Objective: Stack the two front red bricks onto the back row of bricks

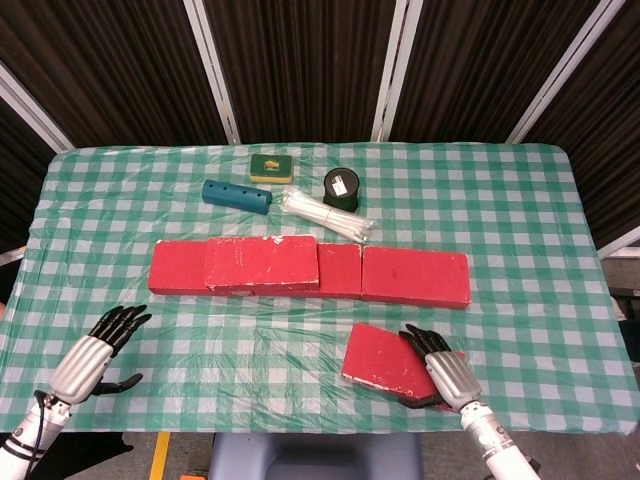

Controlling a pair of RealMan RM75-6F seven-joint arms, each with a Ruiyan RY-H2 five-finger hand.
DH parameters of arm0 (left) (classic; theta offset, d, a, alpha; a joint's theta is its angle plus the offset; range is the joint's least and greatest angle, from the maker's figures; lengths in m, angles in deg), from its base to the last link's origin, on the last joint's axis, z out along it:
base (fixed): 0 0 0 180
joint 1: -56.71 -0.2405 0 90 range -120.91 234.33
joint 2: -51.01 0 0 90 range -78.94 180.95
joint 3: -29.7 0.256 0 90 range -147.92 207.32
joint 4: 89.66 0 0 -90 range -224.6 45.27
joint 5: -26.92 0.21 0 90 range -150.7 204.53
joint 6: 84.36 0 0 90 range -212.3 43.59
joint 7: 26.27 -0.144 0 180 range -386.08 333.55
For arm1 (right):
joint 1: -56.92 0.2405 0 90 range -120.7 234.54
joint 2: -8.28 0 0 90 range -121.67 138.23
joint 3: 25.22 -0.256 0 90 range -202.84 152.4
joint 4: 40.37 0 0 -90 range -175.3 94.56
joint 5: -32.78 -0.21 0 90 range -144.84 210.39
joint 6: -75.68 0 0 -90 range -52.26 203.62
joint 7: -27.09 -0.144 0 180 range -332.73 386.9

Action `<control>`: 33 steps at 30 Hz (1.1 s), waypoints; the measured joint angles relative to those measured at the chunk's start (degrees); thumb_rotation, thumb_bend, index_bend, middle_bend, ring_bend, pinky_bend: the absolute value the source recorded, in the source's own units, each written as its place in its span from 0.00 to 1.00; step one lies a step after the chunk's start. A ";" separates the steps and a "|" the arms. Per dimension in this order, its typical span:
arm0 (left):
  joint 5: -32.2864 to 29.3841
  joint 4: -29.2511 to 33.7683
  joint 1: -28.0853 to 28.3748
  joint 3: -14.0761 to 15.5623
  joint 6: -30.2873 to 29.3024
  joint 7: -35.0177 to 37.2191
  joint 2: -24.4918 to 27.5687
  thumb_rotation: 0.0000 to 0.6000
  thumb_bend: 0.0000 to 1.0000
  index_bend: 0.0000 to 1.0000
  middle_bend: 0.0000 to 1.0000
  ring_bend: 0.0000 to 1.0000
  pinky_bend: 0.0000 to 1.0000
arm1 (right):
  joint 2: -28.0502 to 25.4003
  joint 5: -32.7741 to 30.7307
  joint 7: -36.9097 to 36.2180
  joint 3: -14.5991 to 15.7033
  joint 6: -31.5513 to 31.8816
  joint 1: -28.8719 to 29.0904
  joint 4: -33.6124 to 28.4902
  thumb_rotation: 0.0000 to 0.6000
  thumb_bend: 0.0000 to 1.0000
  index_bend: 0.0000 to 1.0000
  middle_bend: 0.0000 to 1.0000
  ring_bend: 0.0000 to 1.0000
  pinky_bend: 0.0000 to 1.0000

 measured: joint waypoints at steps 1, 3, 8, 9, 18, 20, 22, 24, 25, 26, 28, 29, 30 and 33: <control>0.02 -0.01 0.01 -0.08 0.12 0.01 -0.03 1.00 0.24 0.00 0.00 0.00 0.02 | 0.13 -0.22 0.13 -0.09 -0.11 0.15 0.25 0.90 0.13 0.00 0.00 0.00 0.12; 0.14 -0.06 0.04 -0.15 0.37 -0.01 -0.10 1.00 0.24 0.00 0.00 0.00 0.02 | 0.21 -0.56 0.20 -0.20 -0.24 0.37 0.38 0.90 0.13 0.00 0.01 0.01 0.27; 0.28 -0.18 0.05 -0.36 0.71 0.03 -0.27 1.00 0.24 0.00 0.00 0.00 0.02 | 0.29 -0.81 0.59 -0.33 0.49 0.39 0.46 0.90 0.14 0.06 0.18 0.17 0.49; 0.28 -0.19 0.06 -0.41 0.74 0.05 -0.30 1.00 0.24 0.00 0.00 0.00 0.02 | 0.31 -0.94 0.65 -0.33 0.48 0.40 0.43 0.90 0.14 0.10 0.21 0.22 0.53; 0.62 -0.18 -0.35 -0.79 0.29 0.43 -0.12 1.00 0.24 0.00 0.00 0.00 0.02 | -0.16 -1.21 1.44 -0.68 2.43 0.29 -0.75 1.00 0.18 0.20 0.28 0.34 0.60; 0.65 -0.16 -0.54 -0.91 0.05 0.28 -0.04 1.00 0.24 0.00 0.00 0.00 0.02 | -0.74 0.01 1.39 -0.71 4.04 0.09 -1.48 1.00 0.18 0.21 0.28 0.34 0.60; 0.63 -0.05 -0.72 -1.04 -0.04 0.03 0.04 1.00 0.24 0.00 0.00 0.00 0.02 | -1.76 1.85 1.26 -0.82 6.23 -0.11 -2.63 1.00 0.18 0.21 0.28 0.34 0.60; 0.67 0.04 -0.83 -1.09 -0.08 -0.16 0.08 1.00 0.24 0.00 0.00 0.00 0.02 | -3.39 3.81 0.92 -1.10 8.19 -0.14 -4.24 1.00 0.18 0.21 0.28 0.34 0.60; 0.69 0.07 -0.87 -1.11 -0.09 -0.30 0.07 1.00 0.24 0.00 0.00 0.00 0.02 | -4.26 4.34 0.80 -1.32 8.64 -0.06 -5.03 1.00 0.18 0.21 0.29 0.34 0.60; 0.73 0.11 -0.91 -1.13 -0.11 -0.49 0.06 1.00 0.24 0.00 0.00 0.00 0.02 | -5.22 4.71 0.74 -1.62 8.90 0.11 -5.87 1.00 0.18 0.22 0.29 0.35 0.60; 0.80 0.22 -1.01 -1.18 -0.12 -1.10 0.02 1.00 0.24 0.00 0.00 0.00 0.02 | -7.63 5.13 0.97 -2.90 9.25 0.82 -7.96 1.00 0.18 0.23 0.30 0.36 0.59; 0.83 0.29 -1.06 -1.20 -0.12 -1.43 -0.01 1.00 0.24 0.00 0.00 0.00 0.02 | -8.65 5.18 1.27 -3.71 9.29 1.29 -8.74 1.00 0.18 0.23 0.30 0.36 0.59; 0.87 0.39 -1.13 -1.22 -0.11 -1.92 -0.05 1.00 0.24 0.00 0.00 0.00 0.02 | -9.81 5.04 1.73 -4.99 9.20 2.05 -9.59 1.00 0.18 0.23 0.30 0.36 0.59; 0.91 0.80 -1.35 -1.18 0.18 -3.20 -0.07 1.00 0.24 0.00 0.00 0.00 0.02 | -11.51 3.13 3.07 -9.01 7.72 4.91 -10.75 1.00 0.18 0.24 0.30 0.36 0.57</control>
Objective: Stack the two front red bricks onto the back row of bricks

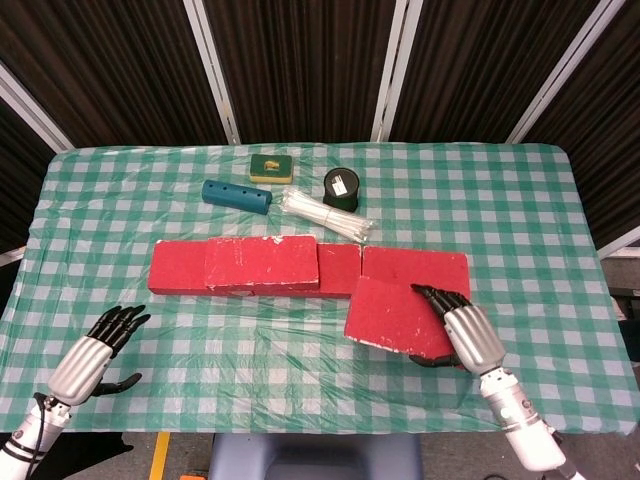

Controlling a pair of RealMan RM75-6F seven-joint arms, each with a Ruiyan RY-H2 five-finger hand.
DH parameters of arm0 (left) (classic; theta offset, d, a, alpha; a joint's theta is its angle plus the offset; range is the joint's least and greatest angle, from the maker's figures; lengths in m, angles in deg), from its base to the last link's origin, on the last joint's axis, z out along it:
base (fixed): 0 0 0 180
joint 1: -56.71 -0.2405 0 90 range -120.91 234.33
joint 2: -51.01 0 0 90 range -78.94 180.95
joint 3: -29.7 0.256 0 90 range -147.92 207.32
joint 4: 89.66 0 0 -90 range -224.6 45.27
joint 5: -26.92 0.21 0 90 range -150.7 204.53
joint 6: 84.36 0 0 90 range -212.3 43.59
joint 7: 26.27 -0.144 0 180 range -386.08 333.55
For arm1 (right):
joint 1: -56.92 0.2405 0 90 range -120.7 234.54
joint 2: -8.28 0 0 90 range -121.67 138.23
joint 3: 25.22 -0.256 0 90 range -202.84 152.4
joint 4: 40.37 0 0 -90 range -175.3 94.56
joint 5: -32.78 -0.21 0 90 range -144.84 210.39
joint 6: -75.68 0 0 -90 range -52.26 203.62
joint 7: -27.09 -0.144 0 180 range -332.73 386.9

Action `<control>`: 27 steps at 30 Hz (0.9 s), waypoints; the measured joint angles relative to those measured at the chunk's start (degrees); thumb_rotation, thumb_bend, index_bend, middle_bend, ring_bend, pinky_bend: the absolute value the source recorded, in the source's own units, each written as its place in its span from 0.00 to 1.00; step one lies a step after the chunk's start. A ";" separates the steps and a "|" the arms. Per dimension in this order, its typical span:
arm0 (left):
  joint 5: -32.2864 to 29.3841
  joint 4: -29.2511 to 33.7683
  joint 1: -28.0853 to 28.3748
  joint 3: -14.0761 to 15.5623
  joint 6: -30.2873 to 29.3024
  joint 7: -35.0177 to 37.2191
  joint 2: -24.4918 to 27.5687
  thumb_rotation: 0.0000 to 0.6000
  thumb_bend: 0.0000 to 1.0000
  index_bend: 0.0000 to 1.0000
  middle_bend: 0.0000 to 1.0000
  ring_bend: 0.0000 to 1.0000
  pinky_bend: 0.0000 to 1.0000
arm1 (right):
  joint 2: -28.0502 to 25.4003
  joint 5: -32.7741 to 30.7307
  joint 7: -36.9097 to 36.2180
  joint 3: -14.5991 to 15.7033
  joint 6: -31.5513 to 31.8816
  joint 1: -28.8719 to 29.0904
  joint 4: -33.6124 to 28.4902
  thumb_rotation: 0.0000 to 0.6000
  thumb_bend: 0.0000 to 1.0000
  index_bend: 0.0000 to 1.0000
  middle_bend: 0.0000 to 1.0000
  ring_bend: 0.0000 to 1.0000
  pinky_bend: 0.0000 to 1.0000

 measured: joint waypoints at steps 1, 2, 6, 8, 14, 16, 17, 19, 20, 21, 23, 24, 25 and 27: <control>-0.01 0.12 -0.03 0.00 0.19 -0.31 -0.01 1.00 0.24 0.00 0.00 0.00 0.02 | -0.45 -0.94 0.38 -1.32 -0.97 1.19 -0.07 1.00 0.18 0.24 0.30 0.36 0.56; -0.04 0.21 -0.05 -0.02 0.31 -0.63 -0.02 1.00 0.24 0.00 0.00 0.00 0.02 | -0.89 -1.94 0.69 -2.59 -2.17 2.48 -0.05 1.00 0.18 0.24 0.30 0.36 0.56; -0.40 0.51 -0.08 -0.36 1.06 -2.57 -0.40 1.00 0.24 0.00 0.00 0.00 0.02 | -2.78 -5.62 0.26 -6.55 -10.14 9.35 1.69 1.00 0.18 0.21 0.30 0.32 0.53; -0.71 0.50 -0.03 -0.51 1.80 -3.34 -0.71 1.00 0.24 0.00 0.00 0.00 0.02 | -3.38 -6.54 -1.30 -7.65 -14.31 12.44 3.52 1.00 0.18 0.20 0.30 0.29 0.53; -2.12 0.00 0.25 -1.17 4.10 -4.89 -1.70 1.00 0.24 0.00 0.00 0.00 0.02 | -3.74 -8.10 -7.13 -8.93 -25.49 19.90 14.50 1.00 0.18 0.20 0.30 0.29 0.53; -2.41 -0.18 0.26 -1.39 4.33 -5.32 -1.89 1.00 0.24 0.00 0.00 0.00 0.02 | -2.98 -8.52 -9.39 -8.88 -27.17 21.33 18.75 1.00 0.18 0.20 0.30 0.30 0.53; -2.50 -0.25 0.24 -1.46 4.41 -5.50 -1.96 1.00 0.24 0.00 0.00 0.00 0.02 | -2.50 -8.66 -10.27 -8.80 -27.67 21.85 20.47 1.00 0.18 0.21 0.30 0.30 0.52; -2.69 -0.42 0.22 -1.61 4.61 -5.98 -2.17 1.00 0.24 0.00 0.00 0.00 0.02 | -1.21 -8.81 -12.22 -8.46 -28.62 22.95 24.22 1.00 0.18 0.21 0.30 0.30 0.52; -2.78 -0.49 0.22 -1.67 4.75 -6.17 -2.28 1.00 0.24 0.00 0.00 0.00 0.02 | -0.62 -8.80 -13.15 -8.28 -28.96 23.39 25.68 1.00 0.18 0.21 0.30 0.30 0.52; -2.90 -0.57 0.23 -1.75 4.94 -6.39 -2.42 1.00 0.24 0.00 0.00 0.00 0.02 | 0.14 -8.72 -14.51 -8.01 -29.34 23.91 27.36 1.00 0.18 0.21 0.30 0.30 0.52; -3.07 -0.66 0.26 -1.88 5.21 -6.71 -2.58 1.00 0.24 0.00 0.00 0.00 0.02 | 1.17 -8.45 -16.67 -7.56 -29.88 24.63 29.29 1.00 0.18 0.21 0.30 0.30 0.52; -3.21 -0.72 0.29 -2.00 5.39 -6.88 -2.70 1.00 0.24 0.00 0.00 0.00 0.02 | 1.81 -8.18 -18.12 -7.24 -30.23 25.08 30.31 1.00 0.18 0.21 0.30 0.30 0.52; -3.31 -0.77 0.31 -2.09 5.48 -6.99 -2.77 1.00 0.24 0.00 0.00 0.00 0.02 | 2.27 -7.92 -19.19 -6.98 -30.45 25.41 31.00 1.00 0.18 0.21 0.30 0.30 0.52; -3.45 -0.90 0.35 -2.22 5.66 -7.13 -2.90 1.00 0.24 0.00 0.00 0.00 0.02 | 3.26 -7.23 -21.57 -6.37 -30.82 26.09 32.38 1.00 0.18 0.21 0.30 0.30 0.52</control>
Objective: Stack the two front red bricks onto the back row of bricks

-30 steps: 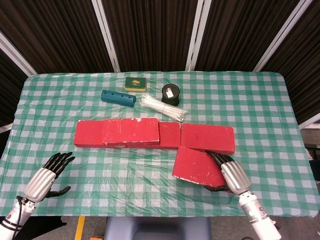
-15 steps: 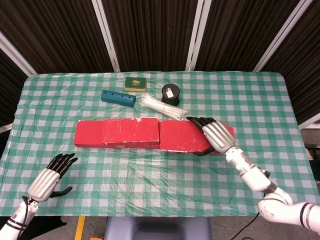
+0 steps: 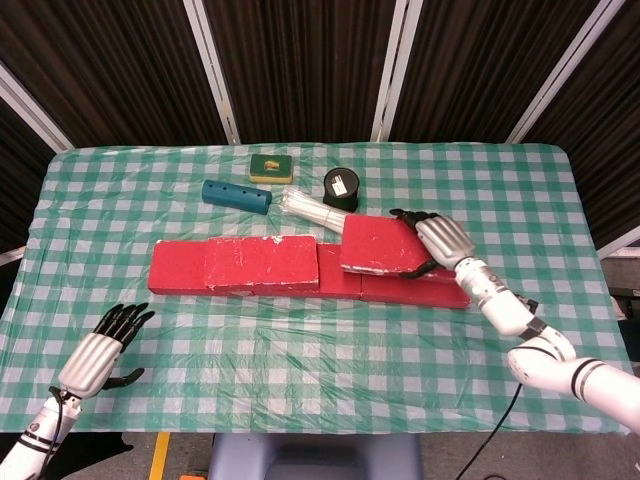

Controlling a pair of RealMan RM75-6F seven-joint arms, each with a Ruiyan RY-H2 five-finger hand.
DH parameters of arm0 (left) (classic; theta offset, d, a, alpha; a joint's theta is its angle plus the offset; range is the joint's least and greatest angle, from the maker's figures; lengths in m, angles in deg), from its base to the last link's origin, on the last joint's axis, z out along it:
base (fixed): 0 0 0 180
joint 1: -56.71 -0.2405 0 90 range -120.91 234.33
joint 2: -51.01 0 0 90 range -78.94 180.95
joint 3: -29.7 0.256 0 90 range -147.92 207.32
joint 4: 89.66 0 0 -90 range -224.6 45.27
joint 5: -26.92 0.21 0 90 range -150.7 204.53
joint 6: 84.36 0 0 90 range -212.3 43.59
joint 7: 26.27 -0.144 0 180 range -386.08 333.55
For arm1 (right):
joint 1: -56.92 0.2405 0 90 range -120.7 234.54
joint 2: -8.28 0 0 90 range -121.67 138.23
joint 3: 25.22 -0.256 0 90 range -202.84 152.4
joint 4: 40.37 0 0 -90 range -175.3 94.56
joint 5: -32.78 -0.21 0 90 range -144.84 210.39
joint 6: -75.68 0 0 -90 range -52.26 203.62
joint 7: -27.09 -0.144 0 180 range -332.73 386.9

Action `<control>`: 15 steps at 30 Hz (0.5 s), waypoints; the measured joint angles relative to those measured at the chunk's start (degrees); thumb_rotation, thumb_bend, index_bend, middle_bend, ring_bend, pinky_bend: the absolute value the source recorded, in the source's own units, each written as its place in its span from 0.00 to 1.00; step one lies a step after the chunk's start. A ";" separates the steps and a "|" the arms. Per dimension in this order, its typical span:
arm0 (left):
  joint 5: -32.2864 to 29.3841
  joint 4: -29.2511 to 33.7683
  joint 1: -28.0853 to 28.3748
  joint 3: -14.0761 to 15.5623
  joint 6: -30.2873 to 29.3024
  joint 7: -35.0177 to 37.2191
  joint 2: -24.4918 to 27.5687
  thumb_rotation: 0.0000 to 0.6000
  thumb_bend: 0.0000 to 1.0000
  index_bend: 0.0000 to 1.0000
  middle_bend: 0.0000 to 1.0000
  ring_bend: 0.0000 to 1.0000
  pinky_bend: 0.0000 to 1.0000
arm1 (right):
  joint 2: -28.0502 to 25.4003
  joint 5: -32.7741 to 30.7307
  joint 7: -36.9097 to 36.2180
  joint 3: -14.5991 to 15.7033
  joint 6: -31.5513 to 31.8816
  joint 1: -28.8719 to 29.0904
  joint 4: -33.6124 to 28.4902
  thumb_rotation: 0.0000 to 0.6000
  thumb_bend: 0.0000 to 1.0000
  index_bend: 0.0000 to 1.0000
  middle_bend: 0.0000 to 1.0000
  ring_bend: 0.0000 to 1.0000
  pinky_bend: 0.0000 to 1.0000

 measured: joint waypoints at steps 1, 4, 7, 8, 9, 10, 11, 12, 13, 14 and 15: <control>-0.04 -0.05 0.01 -0.03 0.05 -0.03 -0.03 1.00 0.24 0.00 0.00 0.00 0.02 | 0.36 0.26 -0.97 0.26 -0.14 0.25 0.41 1.00 0.18 0.21 0.30 0.30 0.52; -0.26 -0.21 0.04 -0.13 0.38 -0.09 -0.09 1.00 0.24 0.00 0.00 0.00 0.02 | 1.41 0.82 -3.24 1.13 -0.53 0.96 2.12 1.00 0.18 0.21 0.30 0.30 0.51; -0.52 -0.30 0.10 -0.25 0.74 -0.08 -0.10 1.00 0.24 0.00 0.00 0.00 0.02 | 2.02 0.94 -4.41 1.92 -0.80 1.42 3.25 1.00 0.18 0.21 0.30 0.30 0.51; -0.51 -0.32 0.10 -0.26 0.76 -0.08 -0.10 1.00 0.24 0.00 0.00 0.00 0.02 | 2.01 0.93 -4.85 2.05 -0.91 1.49 3.26 1.00 0.18 0.21 0.30 0.30 0.51; -0.49 -0.32 0.10 -0.25 0.77 -0.09 -0.10 1.00 0.24 0.00 0.00 0.00 0.02 | 1.95 0.94 -5.51 2.22 -1.06 1.57 3.23 1.00 0.18 0.21 0.30 0.30 0.51; -0.48 -0.33 0.09 -0.25 0.79 -0.11 -0.10 1.00 0.24 0.00 0.00 0.00 0.02 | 1.89 0.96 -6.08 2.35 -1.16 1.61 3.18 1.00 0.18 0.21 0.30 0.30 0.51; -0.47 -0.33 0.09 -0.25 0.80 -0.13 -0.11 1.00 0.24 0.00 0.00 0.00 0.02 | 1.82 0.99 -6.71 2.47 -1.24 1.64 3.12 1.00 0.18 0.20 0.30 0.30 0.51; -0.49 -0.33 0.09 -0.26 0.85 -0.16 -0.14 1.00 0.24 0.00 0.00 0.00 0.02 | 1.72 1.07 -7.66 2.65 -1.33 1.68 3.02 1.00 0.18 0.20 0.30 0.30 0.51; -0.50 -0.32 0.10 -0.28 0.89 -0.19 -0.15 1.00 0.24 0.00 0.00 0.00 0.02 | 1.65 1.17 -8.43 2.79 -1.39 1.71 2.95 1.00 0.18 0.20 0.30 0.30 0.51; -0.50 -0.31 0.09 -0.28 0.91 -0.22 -0.16 1.00 0.24 0.00 0.00 0.00 0.02 | 1.58 1.29 -9.24 2.93 -1.43 1.74 2.90 1.00 0.18 0.20 0.30 0.30 0.51; -0.50 -0.28 0.08 -0.29 0.88 -0.26 -0.17 1.00 0.24 0.00 0.00 0.00 0.02 | 1.50 1.56 -10.36 3.16 -1.45 1.80 2.86 1.00 0.18 0.20 0.30 0.30 0.51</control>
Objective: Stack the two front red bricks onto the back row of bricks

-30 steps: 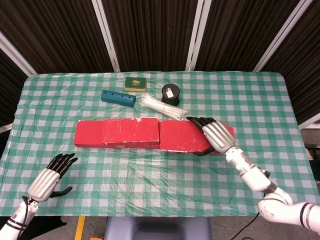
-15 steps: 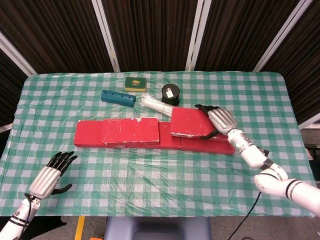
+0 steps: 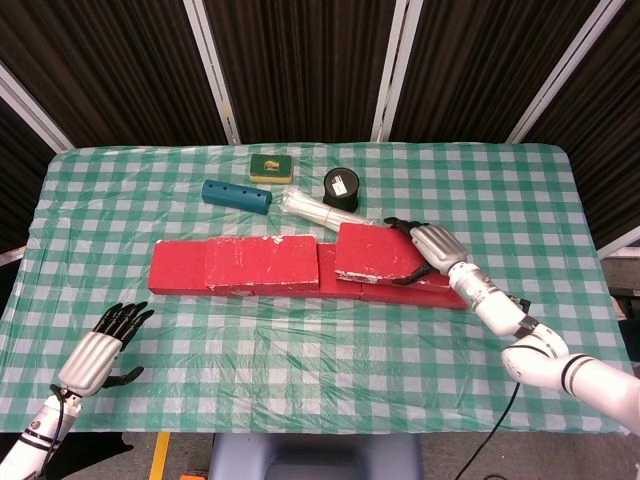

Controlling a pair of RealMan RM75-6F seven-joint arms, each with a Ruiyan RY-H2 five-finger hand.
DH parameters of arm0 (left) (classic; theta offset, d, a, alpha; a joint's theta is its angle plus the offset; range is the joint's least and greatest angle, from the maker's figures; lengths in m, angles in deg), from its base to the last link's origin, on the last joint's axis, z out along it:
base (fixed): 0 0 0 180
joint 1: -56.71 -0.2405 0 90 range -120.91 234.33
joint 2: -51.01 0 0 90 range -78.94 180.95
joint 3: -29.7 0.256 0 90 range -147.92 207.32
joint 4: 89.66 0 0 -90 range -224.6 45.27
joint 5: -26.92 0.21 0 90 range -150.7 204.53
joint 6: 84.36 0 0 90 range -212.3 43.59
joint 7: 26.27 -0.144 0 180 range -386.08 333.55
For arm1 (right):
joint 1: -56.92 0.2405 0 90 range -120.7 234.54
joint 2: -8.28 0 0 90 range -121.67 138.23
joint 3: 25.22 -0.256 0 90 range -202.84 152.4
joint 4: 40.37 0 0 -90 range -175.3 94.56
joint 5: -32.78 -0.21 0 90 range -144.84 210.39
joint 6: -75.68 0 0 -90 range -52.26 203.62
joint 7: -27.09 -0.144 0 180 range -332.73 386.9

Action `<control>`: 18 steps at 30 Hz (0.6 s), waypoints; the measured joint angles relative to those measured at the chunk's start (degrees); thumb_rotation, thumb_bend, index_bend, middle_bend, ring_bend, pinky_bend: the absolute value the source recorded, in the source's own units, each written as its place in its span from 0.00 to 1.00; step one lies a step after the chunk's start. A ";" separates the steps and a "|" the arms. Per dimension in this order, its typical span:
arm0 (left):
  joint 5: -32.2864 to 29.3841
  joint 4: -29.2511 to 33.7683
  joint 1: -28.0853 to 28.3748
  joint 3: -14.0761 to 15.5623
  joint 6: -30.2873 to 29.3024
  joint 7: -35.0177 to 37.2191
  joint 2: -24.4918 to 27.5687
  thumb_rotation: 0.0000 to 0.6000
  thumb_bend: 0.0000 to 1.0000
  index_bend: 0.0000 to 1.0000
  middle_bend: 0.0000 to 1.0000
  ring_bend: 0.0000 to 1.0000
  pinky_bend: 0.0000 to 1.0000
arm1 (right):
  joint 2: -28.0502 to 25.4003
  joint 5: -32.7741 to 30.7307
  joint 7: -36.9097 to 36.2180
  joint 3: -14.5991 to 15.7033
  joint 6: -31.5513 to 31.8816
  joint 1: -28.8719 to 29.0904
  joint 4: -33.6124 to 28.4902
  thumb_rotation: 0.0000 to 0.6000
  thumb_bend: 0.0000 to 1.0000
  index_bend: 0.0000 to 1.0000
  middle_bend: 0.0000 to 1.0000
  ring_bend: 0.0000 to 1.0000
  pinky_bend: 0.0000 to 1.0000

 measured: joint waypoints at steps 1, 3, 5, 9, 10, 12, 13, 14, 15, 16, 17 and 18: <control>0.00 0.02 0.00 -0.02 -0.01 -0.03 0.00 1.00 0.24 0.00 0.00 0.00 0.02 | -0.06 0.26 -0.83 0.19 0.02 0.05 -0.01 1.00 0.18 0.20 0.30 0.30 0.51; 0.01 0.03 -0.02 -0.04 -0.02 -0.13 -0.01 1.00 0.24 0.00 0.00 0.00 0.02 | -0.21 1.14 -2.61 0.73 0.19 0.20 0.04 1.00 0.18 0.20 0.30 0.30 0.51; -0.01 -0.01 -0.03 -0.03 0.06 -0.17 -0.02 1.00 0.24 0.00 0.00 0.00 0.02 | -0.36 2.09 -3.84 1.31 0.48 0.34 0.06 1.00 0.18 0.20 0.30 0.30 0.51; -0.10 -0.16 -0.01 -0.13 0.18 -0.38 -0.15 1.00 0.24 0.00 0.00 0.00 0.02 | -0.74 4.08 -5.55 2.71 1.28 0.73 0.05 1.00 0.18 0.19 0.30 0.30 0.51; -0.10 -0.19 -0.02 -0.14 0.17 -0.45 -0.18 1.00 0.24 0.00 0.00 0.00 0.02 | -0.80 4.44 -5.71 2.96 1.46 0.82 0.05 1.00 0.18 0.19 0.30 0.30 0.51; -0.10 -0.23 -0.04 -0.15 0.18 -0.64 -0.26 1.00 0.24 0.00 0.00 0.00 0.02 | -0.97 5.18 -6.26 3.55 1.89 1.08 0.07 1.00 0.18 0.18 0.30 0.30 0.51; -0.09 -0.23 -0.04 -0.15 0.21 -0.72 -0.29 1.00 0.24 0.00 0.00 0.00 0.02 | -1.01 5.40 -6.51 3.76 2.03 1.22 0.11 1.00 0.18 0.18 0.30 0.30 0.51; -0.09 -0.23 -0.04 -0.16 0.23 -0.84 -0.32 1.00 0.24 0.00 0.00 0.00 0.02 | -1.02 5.57 -6.74 3.93 2.15 1.34 0.20 1.00 0.18 0.18 0.30 0.30 0.51; -0.07 -0.22 -0.04 -0.16 0.25 -1.04 -0.38 1.00 0.24 0.00 0.00 0.00 0.02 | -0.97 5.75 -7.04 4.14 2.25 1.50 0.36 1.00 0.18 0.18 0.30 0.30 0.51; -0.06 -0.20 -0.05 -0.16 0.26 -1.20 -0.42 1.00 0.24 0.00 0.00 0.00 0.02 | -0.90 5.87 -7.26 4.30 2.28 1.61 0.51 1.00 0.18 0.18 0.30 0.30 0.51; -0.06 -0.16 -0.06 -0.16 0.28 -1.34 -0.46 1.00 0.24 0.00 0.00 0.00 0.02 | -0.80 5.97 -7.48 4.46 2.32 1.73 0.69 1.00 0.18 0.18 0.30 0.30 0.51; -0.08 -0.11 -0.07 -0.16 0.32 -1.48 -0.50 1.00 0.24 0.00 0.00 0.00 0.02 | -0.62 6.10 -7.67 4.65 2.37 1.87 0.98 1.00 0.18 0.18 0.30 0.30 0.51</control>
